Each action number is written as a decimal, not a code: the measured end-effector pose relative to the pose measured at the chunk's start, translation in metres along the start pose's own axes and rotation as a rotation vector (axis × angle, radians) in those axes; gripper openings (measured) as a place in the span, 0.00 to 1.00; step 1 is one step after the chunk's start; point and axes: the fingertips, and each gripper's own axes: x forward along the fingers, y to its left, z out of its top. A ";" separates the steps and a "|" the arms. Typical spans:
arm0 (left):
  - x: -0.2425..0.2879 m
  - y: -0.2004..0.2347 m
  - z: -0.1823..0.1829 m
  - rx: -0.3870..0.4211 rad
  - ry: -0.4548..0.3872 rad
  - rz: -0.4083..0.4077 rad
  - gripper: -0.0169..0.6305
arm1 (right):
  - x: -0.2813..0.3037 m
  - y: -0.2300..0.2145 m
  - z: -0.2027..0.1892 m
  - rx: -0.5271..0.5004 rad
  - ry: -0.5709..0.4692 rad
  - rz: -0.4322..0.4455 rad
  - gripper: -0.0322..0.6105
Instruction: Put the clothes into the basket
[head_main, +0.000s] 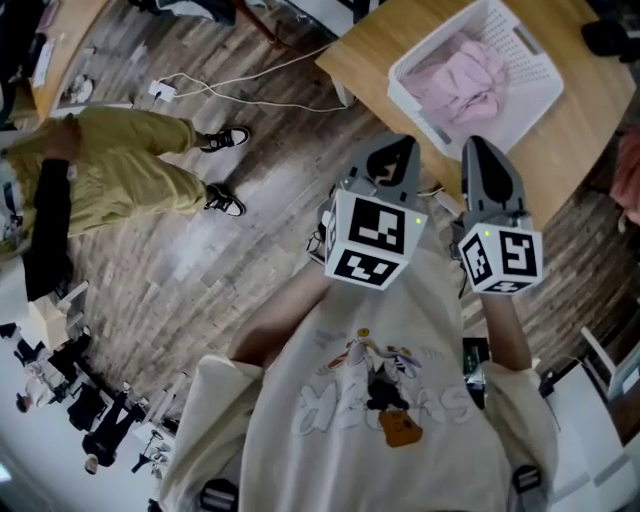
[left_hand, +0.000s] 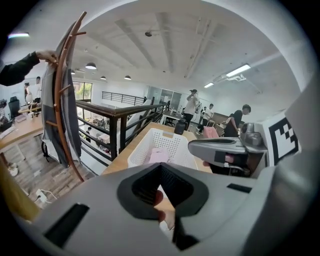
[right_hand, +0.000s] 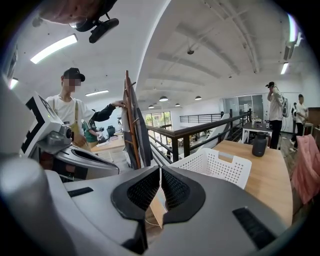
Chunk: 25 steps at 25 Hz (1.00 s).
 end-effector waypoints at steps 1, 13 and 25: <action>-0.005 0.002 -0.004 -0.005 -0.001 -0.002 0.03 | -0.002 0.005 -0.004 0.000 0.005 -0.004 0.09; -0.031 0.006 -0.023 -0.011 -0.027 0.013 0.03 | -0.026 0.034 -0.011 -0.035 -0.008 0.004 0.09; -0.046 -0.054 -0.032 0.004 -0.026 0.046 0.03 | -0.072 0.025 -0.015 -0.049 -0.035 0.067 0.09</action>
